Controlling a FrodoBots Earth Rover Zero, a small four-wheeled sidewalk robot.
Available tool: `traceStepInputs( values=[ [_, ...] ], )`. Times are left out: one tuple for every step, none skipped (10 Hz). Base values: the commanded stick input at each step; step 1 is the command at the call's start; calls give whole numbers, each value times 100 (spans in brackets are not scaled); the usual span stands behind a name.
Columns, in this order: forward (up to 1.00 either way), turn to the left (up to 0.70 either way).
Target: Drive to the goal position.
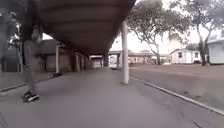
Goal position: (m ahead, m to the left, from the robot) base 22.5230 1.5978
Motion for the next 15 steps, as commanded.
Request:
traceStepInputs(
  values=[
    [70,0],
    [70,0],
    [70,0],
    [70,0],
    [70,0],
    [70,0],
    [70,0],
    [70,0],
    [70,0],
    [70,0],
    [70,0],
    [70,0],
    [70,0],
    [70,0],
    [70,0]
  ],
)
